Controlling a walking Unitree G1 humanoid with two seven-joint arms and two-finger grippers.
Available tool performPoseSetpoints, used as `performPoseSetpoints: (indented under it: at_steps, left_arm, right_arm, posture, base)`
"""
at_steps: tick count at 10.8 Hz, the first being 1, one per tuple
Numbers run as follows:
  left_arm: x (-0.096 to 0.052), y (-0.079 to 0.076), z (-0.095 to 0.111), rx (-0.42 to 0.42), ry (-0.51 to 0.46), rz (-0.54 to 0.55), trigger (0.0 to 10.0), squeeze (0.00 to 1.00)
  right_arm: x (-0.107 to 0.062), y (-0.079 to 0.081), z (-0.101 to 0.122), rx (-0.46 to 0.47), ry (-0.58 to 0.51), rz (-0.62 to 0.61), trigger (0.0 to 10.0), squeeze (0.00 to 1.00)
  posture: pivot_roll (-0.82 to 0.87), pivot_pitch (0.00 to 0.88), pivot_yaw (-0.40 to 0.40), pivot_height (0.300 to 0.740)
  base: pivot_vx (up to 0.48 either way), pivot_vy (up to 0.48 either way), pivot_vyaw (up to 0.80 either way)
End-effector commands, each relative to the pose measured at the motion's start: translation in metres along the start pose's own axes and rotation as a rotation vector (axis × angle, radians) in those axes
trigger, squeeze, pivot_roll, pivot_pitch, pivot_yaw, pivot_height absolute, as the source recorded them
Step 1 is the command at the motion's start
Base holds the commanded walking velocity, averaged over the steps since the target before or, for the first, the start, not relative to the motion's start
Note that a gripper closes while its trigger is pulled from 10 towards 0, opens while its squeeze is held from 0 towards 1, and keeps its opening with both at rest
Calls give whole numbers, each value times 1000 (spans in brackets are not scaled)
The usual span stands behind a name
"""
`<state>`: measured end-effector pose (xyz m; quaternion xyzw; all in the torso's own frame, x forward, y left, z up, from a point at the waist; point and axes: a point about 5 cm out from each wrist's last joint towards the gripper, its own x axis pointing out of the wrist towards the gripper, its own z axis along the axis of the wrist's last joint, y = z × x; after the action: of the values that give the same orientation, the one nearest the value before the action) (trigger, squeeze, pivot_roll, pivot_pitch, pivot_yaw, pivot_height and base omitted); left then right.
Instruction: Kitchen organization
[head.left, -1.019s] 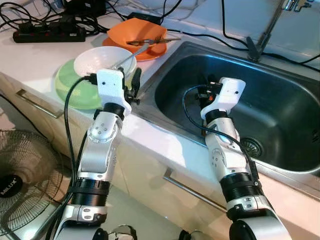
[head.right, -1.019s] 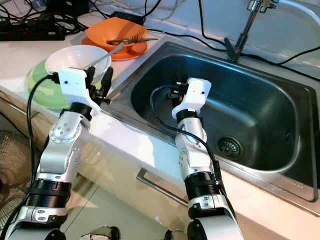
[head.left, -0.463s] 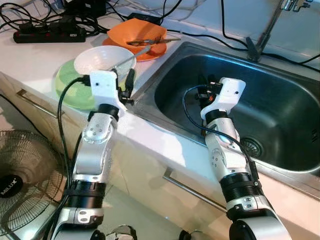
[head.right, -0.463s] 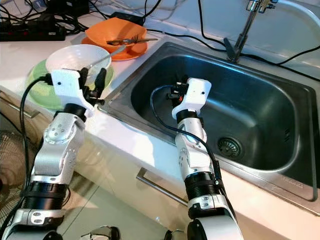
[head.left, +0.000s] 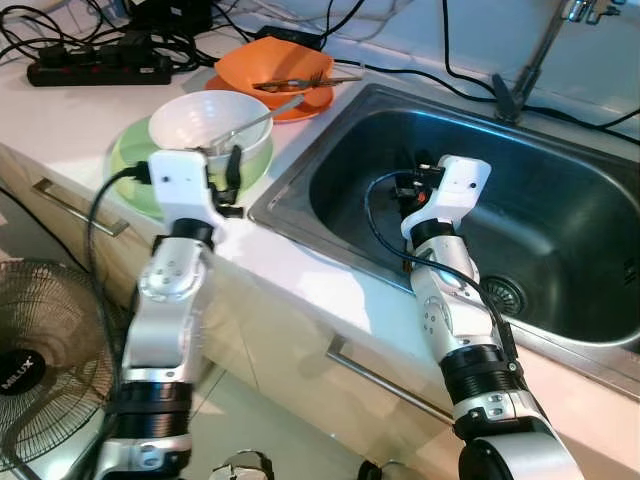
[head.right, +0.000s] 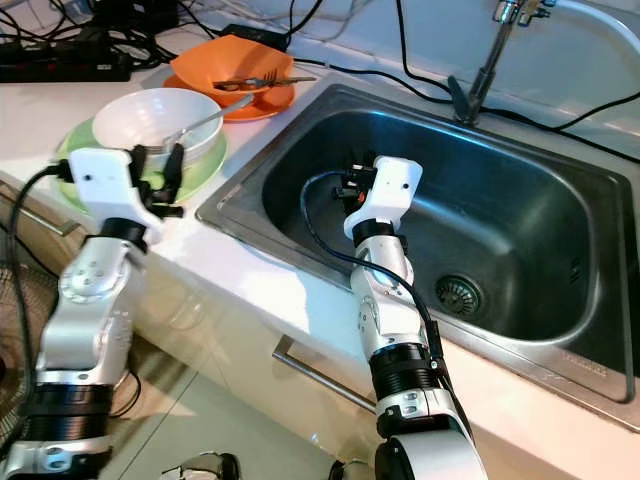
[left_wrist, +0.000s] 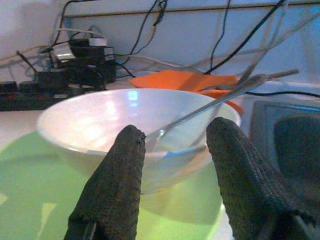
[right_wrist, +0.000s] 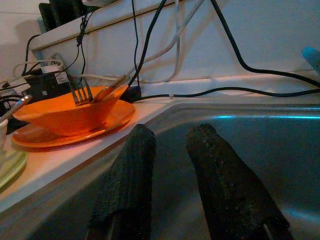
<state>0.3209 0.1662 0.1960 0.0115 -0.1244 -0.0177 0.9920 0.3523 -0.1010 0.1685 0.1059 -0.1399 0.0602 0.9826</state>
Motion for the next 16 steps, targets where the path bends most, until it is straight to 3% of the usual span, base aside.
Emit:
performPoseSetpoints:
  at_steps: [1,5,7,10,16]
  left_arm:
    - [1,1,6,0,-17,6,10000,0]
    - [20,-48,18,-70,-69,-183,10000,0]
    - [26,-55,13,-107,-46,-207,10000,0]
    - [30,-55,7,-124,-30,-194,10000,0]
    - [21,-30,3,-120,-26,-95,10000,0]
  right_arm:
    - [1,-1,-1,-1,4,-5,10000,0]
    - [2,-1,0,1,1,-13,10000,0]
    - [1,-2,0,0,0,-16,10000,0]
    - [0,-4,-1,-3,0,-23,10000,0]
    - [0,-5,-3,-5,11,-23,10000,0]
  posture:
    - [94,94,-27,740]
    - [86,96,-24,740]
    - [80,96,-21,740]
    - [76,101,-21,740]
    - [87,105,-29,740]
  base:
    - [0,0,0]
    - [0,0,0]
    - [0,0,0]
    - [0,0,0]
    - [0,0,0]
